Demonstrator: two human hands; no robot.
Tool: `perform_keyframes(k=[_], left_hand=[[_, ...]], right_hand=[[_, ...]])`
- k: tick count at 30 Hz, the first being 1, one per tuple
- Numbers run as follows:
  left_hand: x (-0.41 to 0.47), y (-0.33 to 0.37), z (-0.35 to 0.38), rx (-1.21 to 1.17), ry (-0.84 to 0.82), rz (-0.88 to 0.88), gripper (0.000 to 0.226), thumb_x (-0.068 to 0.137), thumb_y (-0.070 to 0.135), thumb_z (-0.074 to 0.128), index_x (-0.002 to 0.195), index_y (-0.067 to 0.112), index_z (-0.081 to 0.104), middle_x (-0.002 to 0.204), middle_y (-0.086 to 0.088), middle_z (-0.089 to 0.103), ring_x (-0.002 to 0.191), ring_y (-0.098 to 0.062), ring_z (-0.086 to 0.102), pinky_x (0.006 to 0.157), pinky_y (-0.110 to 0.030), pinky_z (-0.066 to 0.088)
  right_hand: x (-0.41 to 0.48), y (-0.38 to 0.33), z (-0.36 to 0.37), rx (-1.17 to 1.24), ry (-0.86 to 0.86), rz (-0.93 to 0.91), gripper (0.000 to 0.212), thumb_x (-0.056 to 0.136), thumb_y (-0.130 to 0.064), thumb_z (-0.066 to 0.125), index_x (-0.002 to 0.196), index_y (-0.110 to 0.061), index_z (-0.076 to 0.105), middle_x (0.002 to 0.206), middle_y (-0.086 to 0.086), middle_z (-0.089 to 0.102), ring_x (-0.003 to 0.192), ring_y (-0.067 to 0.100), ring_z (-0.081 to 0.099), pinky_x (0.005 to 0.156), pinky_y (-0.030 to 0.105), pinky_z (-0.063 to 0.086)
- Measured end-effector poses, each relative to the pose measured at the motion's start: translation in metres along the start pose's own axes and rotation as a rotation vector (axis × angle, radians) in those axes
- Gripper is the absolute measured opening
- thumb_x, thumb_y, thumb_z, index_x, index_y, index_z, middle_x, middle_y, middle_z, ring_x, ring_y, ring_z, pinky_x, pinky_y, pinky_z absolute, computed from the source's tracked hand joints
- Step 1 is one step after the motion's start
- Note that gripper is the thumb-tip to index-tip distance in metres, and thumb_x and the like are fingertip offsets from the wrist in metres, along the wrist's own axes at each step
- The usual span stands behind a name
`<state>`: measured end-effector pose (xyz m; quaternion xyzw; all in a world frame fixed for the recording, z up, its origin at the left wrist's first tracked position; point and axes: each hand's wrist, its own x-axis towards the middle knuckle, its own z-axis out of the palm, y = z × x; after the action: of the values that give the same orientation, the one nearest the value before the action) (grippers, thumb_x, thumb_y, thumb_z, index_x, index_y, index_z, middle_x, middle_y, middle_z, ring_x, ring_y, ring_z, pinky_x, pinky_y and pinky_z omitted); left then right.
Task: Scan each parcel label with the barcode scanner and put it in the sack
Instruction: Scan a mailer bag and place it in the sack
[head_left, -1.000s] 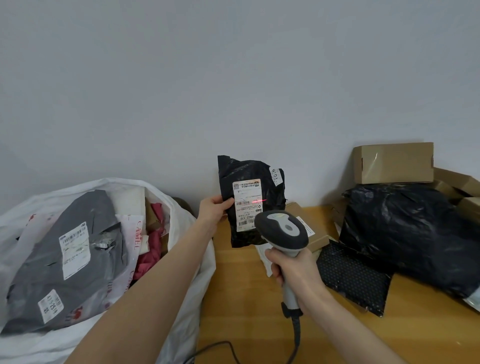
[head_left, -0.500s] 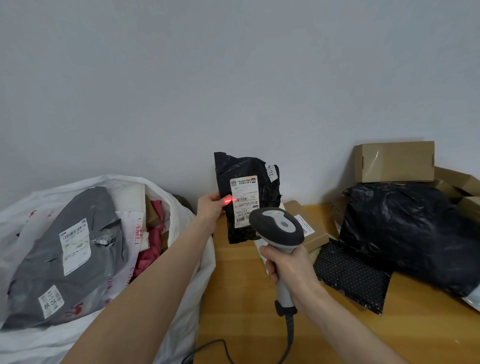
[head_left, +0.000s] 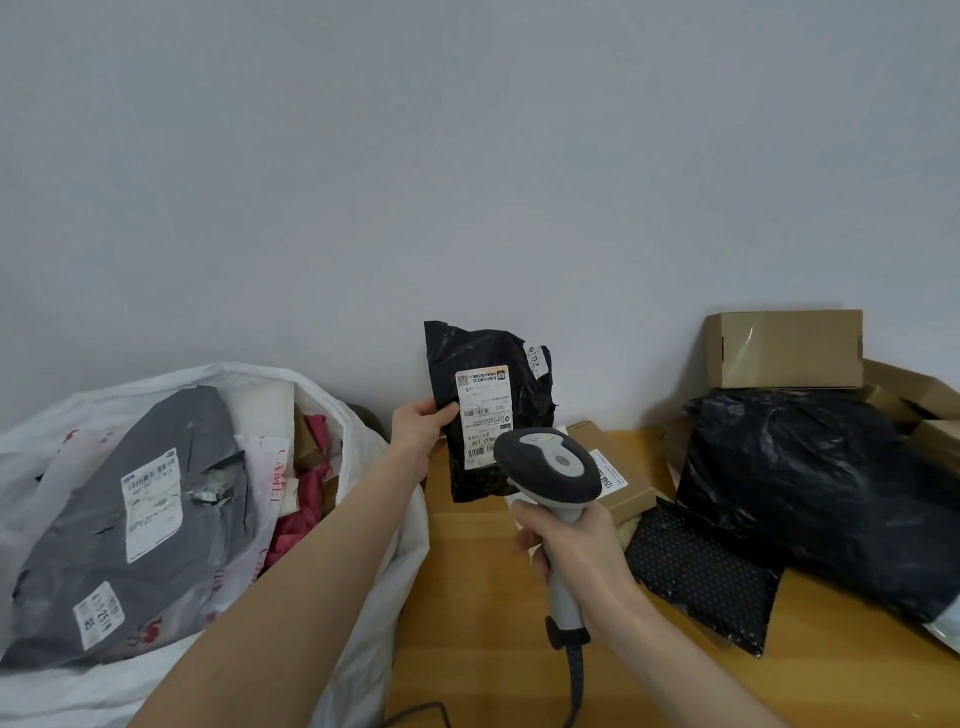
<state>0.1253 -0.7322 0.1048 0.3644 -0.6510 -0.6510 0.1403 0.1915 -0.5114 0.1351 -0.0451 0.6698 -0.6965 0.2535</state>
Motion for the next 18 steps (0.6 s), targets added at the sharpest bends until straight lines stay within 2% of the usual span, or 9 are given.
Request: perform_keyframes(k=[3, 7, 9, 12, 16, 18], left_hand=[[-0.002, 0.006, -0.002, -0.024, -0.013, 0.012, 0.026, 0.092, 0.008, 0.061, 0.118, 0.007, 0.065, 0.103, -0.009, 0.071, 0.095, -0.024, 0.065, 0.087, -0.040, 0.054], [-0.008, 0.032, -0.026, -0.040, 0.011, 0.073, 0.014, 0.095, 0.010, 0.057, 0.107, 0.010, 0.064, 0.090, -0.004, 0.070, 0.080, -0.016, 0.067, 0.063, -0.026, 0.054], [-0.011, 0.048, -0.053, -0.052, 0.078, 0.127, 0.012, 0.096, 0.010, 0.056, 0.103, 0.010, 0.064, 0.088, -0.004, 0.070, 0.075, -0.015, 0.067, 0.060, -0.026, 0.053], [-0.013, 0.067, -0.116, -0.105, 0.239, 0.203, 0.008, 0.096, 0.007, 0.054, 0.098, 0.008, 0.063, 0.084, -0.005, 0.069, 0.075, -0.019, 0.066, 0.061, -0.029, 0.055], [-0.011, 0.075, -0.225, -0.132, 0.514, 0.224, 0.009, 0.097, 0.008, 0.052, 0.099, 0.006, 0.061, 0.092, -0.009, 0.067, 0.081, -0.024, 0.064, 0.063, -0.033, 0.053], [-0.007, 0.069, -0.278, -0.116, 0.651, 0.204, 0.008, 0.096, 0.008, 0.054, 0.097, 0.007, 0.061, 0.090, -0.009, 0.067, 0.082, -0.026, 0.064, 0.072, -0.040, 0.057]], right_hand=[[0.007, -0.004, 0.003, -0.009, -0.012, 0.003, 0.009, 0.087, -0.013, 0.068, 0.087, -0.006, 0.064, 0.064, 0.010, 0.070, 0.042, 0.018, 0.045, 0.047, 0.027, 0.040], [0.030, -0.025, 0.026, 0.030, -0.059, -0.059, 0.007, 0.087, -0.011, 0.067, 0.089, -0.004, 0.067, 0.065, 0.013, 0.069, 0.044, 0.016, 0.049, 0.045, 0.026, 0.041], [0.043, -0.038, 0.050, 0.050, -0.105, -0.092, 0.007, 0.088, -0.011, 0.066, 0.095, -0.008, 0.067, 0.064, 0.010, 0.069, 0.046, 0.016, 0.051, 0.046, 0.026, 0.042], [0.058, -0.054, 0.101, 0.062, -0.178, -0.095, 0.002, 0.087, -0.011, 0.067, 0.089, -0.009, 0.067, 0.060, 0.007, 0.068, 0.045, 0.014, 0.050, 0.049, 0.027, 0.043], [0.065, -0.063, 0.171, 0.069, -0.271, -0.086, 0.010, 0.087, -0.009, 0.066, 0.078, -0.006, 0.063, 0.057, 0.006, 0.067, 0.045, 0.016, 0.047, 0.049, 0.028, 0.042], [0.069, -0.060, 0.199, 0.061, -0.297, -0.091, 0.012, 0.086, -0.009, 0.066, 0.076, -0.005, 0.064, 0.057, 0.006, 0.067, 0.045, 0.018, 0.047, 0.051, 0.029, 0.043]])
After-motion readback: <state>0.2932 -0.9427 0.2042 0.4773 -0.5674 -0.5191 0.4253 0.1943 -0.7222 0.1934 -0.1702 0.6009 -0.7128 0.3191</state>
